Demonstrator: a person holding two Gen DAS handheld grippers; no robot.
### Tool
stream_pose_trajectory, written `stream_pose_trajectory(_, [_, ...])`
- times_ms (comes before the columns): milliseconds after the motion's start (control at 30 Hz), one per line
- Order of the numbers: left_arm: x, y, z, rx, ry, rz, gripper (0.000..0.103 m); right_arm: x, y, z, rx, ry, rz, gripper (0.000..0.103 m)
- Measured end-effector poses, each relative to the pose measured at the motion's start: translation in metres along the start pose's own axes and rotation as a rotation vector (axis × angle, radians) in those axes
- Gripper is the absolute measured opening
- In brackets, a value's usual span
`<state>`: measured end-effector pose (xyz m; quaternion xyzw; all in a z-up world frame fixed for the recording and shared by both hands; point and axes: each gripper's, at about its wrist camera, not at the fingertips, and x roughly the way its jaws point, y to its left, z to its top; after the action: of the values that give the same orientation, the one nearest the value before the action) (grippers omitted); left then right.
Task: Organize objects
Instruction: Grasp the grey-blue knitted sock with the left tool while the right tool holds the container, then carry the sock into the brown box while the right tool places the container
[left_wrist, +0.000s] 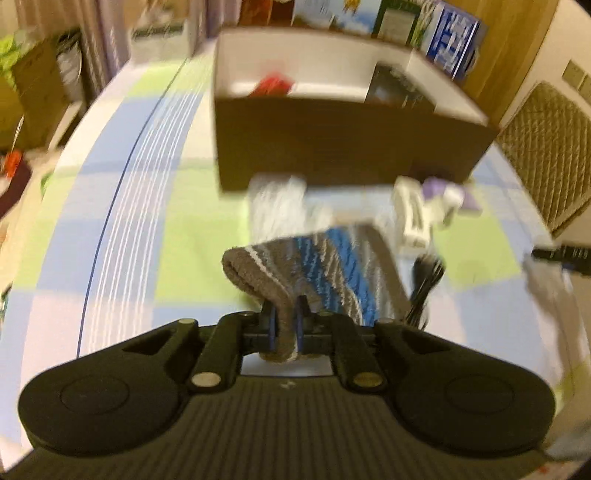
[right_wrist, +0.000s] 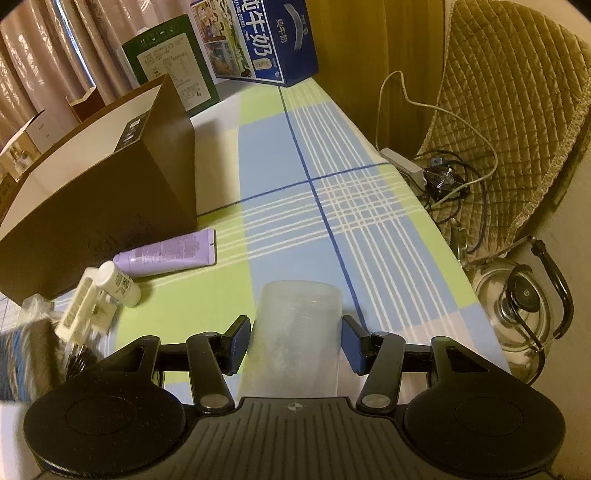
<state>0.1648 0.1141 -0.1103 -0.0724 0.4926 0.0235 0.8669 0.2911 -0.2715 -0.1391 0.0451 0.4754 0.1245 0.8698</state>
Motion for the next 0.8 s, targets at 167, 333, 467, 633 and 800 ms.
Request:
stream_pose_trajectory(167, [-0.002, 0.006, -0.026, 0.046, 0.037, 0.049, 0.032, -0.001, -0.001, -0.006, 0.003, 0.017, 0.002, 0.05])
stream_pose_trajectory(333, [0.0, 0.004, -0.011, 0.149, -0.057, 0.068, 0.077, -0.003, 0.002, -0.008, -0.004, 0.016, 0.008, 0.05])
stream_pose_trajectory(467, [0.024, 0.0, 0.011, 0.236, -0.048, 0.013, 0.077, -0.007, 0.006, -0.011, -0.009, 0.013, 0.012, 0.05])
stream_pose_trajectory(633, [0.059, -0.003, 0.023, 0.278, 0.028, -0.056, 0.076, -0.012, 0.008, -0.015, -0.002, 0.019, 0.014, 0.05])
stream_pose_trajectory(800, [0.063, -0.01, 0.02, 0.299, 0.043, -0.124, 0.04, -0.015, 0.007, -0.02, 0.016, 0.029, 0.014, 0.05])
